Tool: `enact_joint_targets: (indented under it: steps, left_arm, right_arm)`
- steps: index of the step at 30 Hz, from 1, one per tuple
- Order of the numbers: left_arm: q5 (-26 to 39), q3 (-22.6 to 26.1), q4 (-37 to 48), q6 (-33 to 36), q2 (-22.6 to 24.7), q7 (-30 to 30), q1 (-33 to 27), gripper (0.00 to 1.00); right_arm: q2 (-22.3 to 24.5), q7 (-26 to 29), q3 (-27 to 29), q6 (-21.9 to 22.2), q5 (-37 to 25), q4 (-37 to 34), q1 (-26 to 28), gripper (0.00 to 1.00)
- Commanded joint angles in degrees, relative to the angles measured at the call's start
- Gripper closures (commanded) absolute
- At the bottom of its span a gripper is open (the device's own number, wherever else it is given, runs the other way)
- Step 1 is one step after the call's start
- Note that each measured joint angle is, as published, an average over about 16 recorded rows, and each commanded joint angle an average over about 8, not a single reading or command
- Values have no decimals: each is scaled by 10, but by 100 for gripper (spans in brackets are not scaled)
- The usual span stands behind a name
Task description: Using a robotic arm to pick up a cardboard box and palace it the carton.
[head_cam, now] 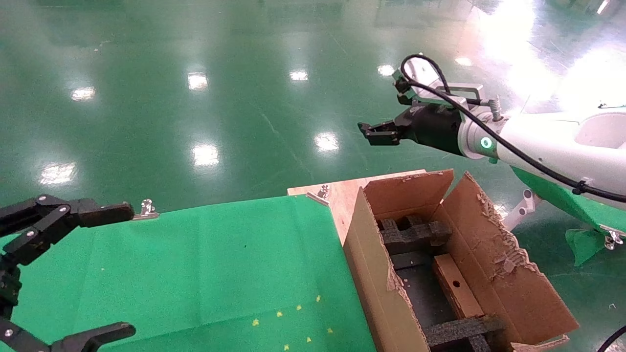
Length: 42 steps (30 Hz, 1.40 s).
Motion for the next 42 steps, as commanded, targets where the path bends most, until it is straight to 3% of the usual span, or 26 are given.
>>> enact_joint_targets:
  steps: [1, 13, 42]
  left_arm:
    - [0, 0, 0, 0, 0, 0, 0, 0]
    - [0, 0, 0, 0, 0, 0, 0, 0]
    - [-1, 1, 1, 0, 0, 1, 0, 0]
  right_arm:
    - [-1, -16, 0, 18, 16, 5, 4, 0]
    - [-3, -33, 23, -11, 31, -2, -13, 0]
    - [-24, -426, 406, -323, 372, -25, -238, 0]
